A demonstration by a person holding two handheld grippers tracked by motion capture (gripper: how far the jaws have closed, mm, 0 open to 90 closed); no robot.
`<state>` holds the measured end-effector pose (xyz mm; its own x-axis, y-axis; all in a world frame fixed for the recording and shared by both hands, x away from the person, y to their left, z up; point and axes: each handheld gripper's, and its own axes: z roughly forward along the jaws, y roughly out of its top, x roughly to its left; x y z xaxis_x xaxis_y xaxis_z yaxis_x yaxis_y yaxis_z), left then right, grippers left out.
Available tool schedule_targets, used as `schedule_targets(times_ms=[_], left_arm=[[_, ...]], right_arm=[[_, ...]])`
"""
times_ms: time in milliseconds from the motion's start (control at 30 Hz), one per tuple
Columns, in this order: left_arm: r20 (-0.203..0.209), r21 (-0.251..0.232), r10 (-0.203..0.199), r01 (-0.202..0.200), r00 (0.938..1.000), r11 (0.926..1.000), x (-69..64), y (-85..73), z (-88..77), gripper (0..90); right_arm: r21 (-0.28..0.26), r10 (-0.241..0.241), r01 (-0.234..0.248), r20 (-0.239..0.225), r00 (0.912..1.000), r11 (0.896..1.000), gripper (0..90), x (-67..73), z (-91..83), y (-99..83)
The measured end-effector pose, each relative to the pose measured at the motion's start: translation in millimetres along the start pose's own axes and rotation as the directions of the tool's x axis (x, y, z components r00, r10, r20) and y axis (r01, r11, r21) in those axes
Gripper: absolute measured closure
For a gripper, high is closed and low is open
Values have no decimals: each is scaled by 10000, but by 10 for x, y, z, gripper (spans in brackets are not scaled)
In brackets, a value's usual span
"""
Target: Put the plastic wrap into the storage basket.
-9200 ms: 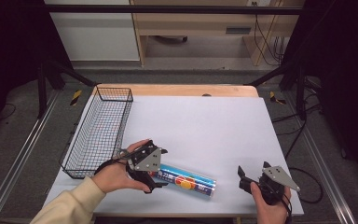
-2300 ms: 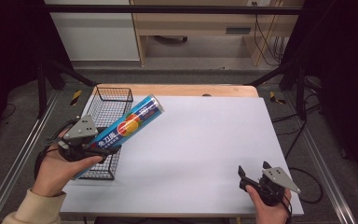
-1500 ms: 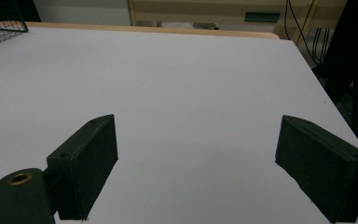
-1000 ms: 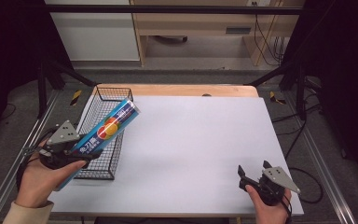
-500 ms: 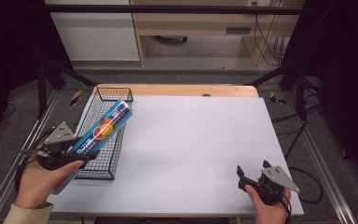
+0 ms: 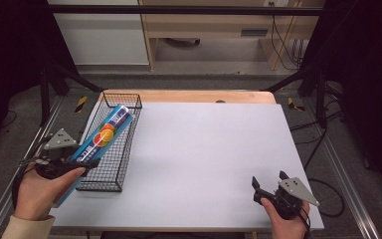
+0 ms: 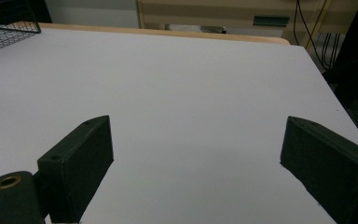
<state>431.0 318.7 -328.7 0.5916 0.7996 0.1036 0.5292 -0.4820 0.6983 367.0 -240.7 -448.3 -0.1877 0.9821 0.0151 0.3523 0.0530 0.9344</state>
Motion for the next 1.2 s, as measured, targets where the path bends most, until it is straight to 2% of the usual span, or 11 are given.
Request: schedule_targets(times_ms=[67, 233, 267, 367, 600, 633, 700, 933, 1100, 1167, 1200], left_arm=[[-197, 406, 39, -31, 9998, 9992, 0, 22, 39, 320], [-586, 939, -355, 409, 9976, 9947, 11, 87, 117, 320], [-896, 1124, -459, 559, 9949, 9921, 19, 119, 142, 320], [-1183, 1355, -426, 587, 9921, 9890, 28, 149, 164, 320], [-1495, 2190, -702, 1023, 9863, 9704, 87, 261, 277, 320], [-1495, 2190, -702, 1023, 9863, 9704, 87, 261, 277, 320], [-1674, 2490, -722, 1130, 9832, 9619, 112, 301, 327, 320], [-1745, 2889, -783, 1271, 9815, 9489, 157, 324, 439, 320], [-1703, 3414, -1085, 1619, 9794, 9259, 220, 336, 594, 320], [-1669, 3462, -1076, 1604, 9801, 9243, 218, 344, 611, 320], [-1653, 3583, -1054, 1593, 9806, 9199, 211, 361, 643, 320]], right_arm=[[-24, 20, -21, -60, 10000, 10000, 97, 5, -1, 1], [-202, 43, -53, -521, 9986, 9998, 98, 21, -8, 12], [-230, 63, -77, -626, 9980, 9997, 98, 27, -11, 16], [-315, 56, -80, -752, 9971, 9995, 98, 36, -18, 22], [-446, 143, -182, -873, 9961, 9988, 99, 42, -43, 36], [-454, 142, -183, -892, 9959, 9988, 99, 41, -43, 36], [-444, 187, -227, -887, 9959, 9988, 99, 41, -43, 37], [-454, 208, -249, -905, 9957, 9987, 99, 40, -42, 38], [-453, 260, -304, -933, 9953, 9985, 100, 43, -48, 40], [-460, 234, -278, -926, 9954, 9986, 100, 40, -47, 40], [-461, 237, -281, -935, 9953, 9985, 100, 39, -46, 40]])
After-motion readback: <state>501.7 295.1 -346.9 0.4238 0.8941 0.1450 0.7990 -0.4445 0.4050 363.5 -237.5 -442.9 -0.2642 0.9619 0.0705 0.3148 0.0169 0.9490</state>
